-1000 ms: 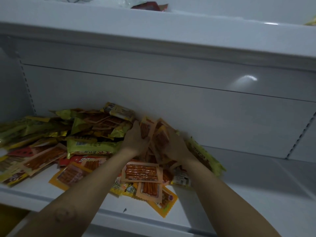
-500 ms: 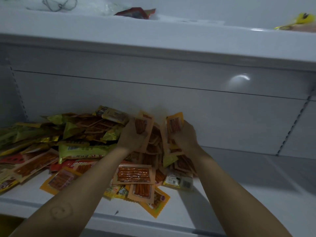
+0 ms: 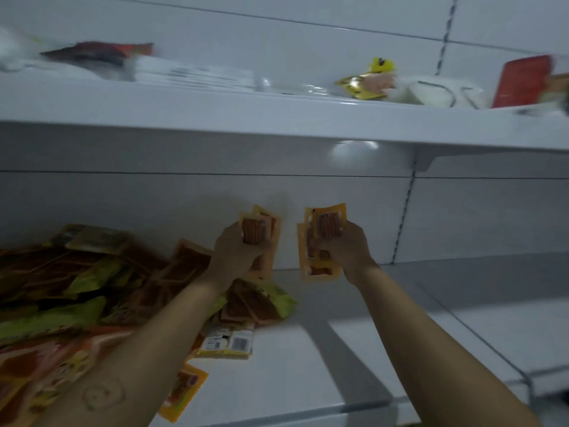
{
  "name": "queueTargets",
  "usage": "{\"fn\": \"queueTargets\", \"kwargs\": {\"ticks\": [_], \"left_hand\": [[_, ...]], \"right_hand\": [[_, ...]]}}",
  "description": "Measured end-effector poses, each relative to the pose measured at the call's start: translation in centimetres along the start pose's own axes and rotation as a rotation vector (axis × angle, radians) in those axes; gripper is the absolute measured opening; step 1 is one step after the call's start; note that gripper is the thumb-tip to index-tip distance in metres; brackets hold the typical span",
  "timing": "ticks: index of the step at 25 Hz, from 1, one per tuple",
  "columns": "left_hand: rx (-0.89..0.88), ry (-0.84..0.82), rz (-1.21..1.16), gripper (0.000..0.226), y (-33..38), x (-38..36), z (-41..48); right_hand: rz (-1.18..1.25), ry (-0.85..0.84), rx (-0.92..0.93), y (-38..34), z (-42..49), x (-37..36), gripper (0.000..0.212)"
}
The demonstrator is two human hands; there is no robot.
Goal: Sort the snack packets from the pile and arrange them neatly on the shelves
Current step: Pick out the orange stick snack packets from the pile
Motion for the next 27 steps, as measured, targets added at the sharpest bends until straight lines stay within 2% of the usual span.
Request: {"fn": "queueTargets", "kwargs": {"ticks": [4,8,12,17,27], "left_hand": [[-0.041,-0.121,-0.055,0.023,4.5,-7.8,-0.8],[-0.066,-0.244,-0.064,0.032,9.3,-16.3,-2.3],[-0.097,-0.349,-0.102,0.028,13.3,-24.4,-5.0],[-0.169,-0.499,-0.160,0.030,17.6,-34.5,-9.4],[-0.229,-0.962,-0.279,0.029,26.4,-52.7,-21.3]], "right_hand": [[0.004,0.118,-0.048,2.6,-0.8,9.0,0.016],[0.090,0.245,-0.065,5.1,-3.1,18.6,0.021],[0.100,0.383,-0.113,7.7,-6.2,27.6,0.024],[0.030,0.560,-0.202,11.2,-11.6,38.0,0.025],[-0.149,0.993,-0.352,13.9,-27.5,55.8,0.023]]}}
Point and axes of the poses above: each hand's wrist, its own z-axis towards the middle knuckle, its own x-axis out of the back of the hand, y = z × x, the point moved 6 cm from there along z, towards the middle knuckle, and after that the axes turned 5 degrees about x, right-handed, at the moved point
